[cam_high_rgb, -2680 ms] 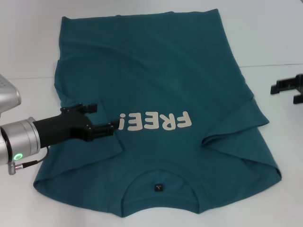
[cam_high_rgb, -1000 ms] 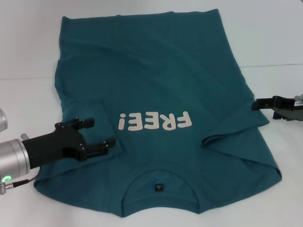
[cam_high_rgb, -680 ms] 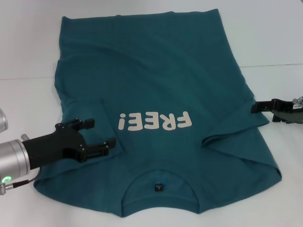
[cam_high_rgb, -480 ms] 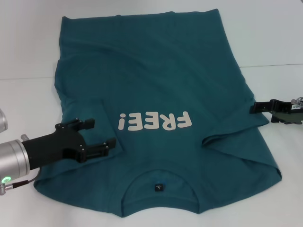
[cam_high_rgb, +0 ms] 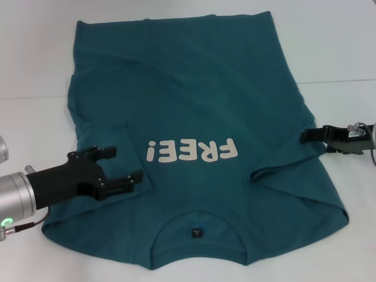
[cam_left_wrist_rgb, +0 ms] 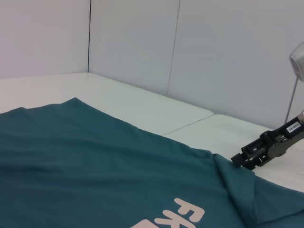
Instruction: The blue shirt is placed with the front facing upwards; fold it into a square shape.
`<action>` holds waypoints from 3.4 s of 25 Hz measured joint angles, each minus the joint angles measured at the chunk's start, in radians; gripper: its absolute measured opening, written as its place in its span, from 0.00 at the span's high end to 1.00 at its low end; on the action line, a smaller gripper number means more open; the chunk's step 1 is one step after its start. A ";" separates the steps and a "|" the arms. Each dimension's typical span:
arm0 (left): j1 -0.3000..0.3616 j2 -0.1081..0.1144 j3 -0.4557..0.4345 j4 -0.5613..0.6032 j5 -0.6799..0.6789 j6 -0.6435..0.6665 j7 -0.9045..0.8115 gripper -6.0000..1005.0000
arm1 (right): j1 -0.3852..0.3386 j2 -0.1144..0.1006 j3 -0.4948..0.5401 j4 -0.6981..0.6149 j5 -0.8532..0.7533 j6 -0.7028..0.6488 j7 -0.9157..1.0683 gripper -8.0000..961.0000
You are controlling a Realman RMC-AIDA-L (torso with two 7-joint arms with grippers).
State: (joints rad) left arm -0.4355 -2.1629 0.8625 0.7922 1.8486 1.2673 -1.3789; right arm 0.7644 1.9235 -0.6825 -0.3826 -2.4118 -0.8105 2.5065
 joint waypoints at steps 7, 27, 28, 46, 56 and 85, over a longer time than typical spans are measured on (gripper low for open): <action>0.000 0.000 0.001 0.002 0.000 0.000 0.000 0.10 | 0.011 0.017 0.008 -0.004 0.021 0.012 0.000 0.10; -0.008 -0.001 0.003 0.002 -0.004 -0.002 0.002 0.10 | -0.011 0.019 0.009 -0.018 0.085 0.011 -0.069 0.71; -0.008 -0.001 0.003 0.002 -0.004 -0.002 0.003 0.10 | -0.011 0.019 0.009 -0.020 0.086 0.007 -0.072 0.74; 0.002 -0.006 0.002 -0.005 -0.040 0.003 0.021 0.10 | -0.073 0.014 0.011 -0.109 0.167 -0.149 -0.070 0.96; 0.006 -0.007 -0.002 -0.038 -0.094 0.016 0.069 0.10 | -0.079 -0.001 0.010 -0.129 0.171 -0.122 0.004 0.97; 0.031 -0.006 -0.011 -0.031 -0.105 0.059 0.107 0.10 | 0.014 0.014 -0.003 -0.065 0.182 0.037 0.197 0.96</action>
State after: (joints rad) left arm -0.4047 -2.1690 0.8513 0.7612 1.7441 1.3261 -1.2720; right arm 0.7783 1.9372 -0.6857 -0.4472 -2.2298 -0.7732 2.7038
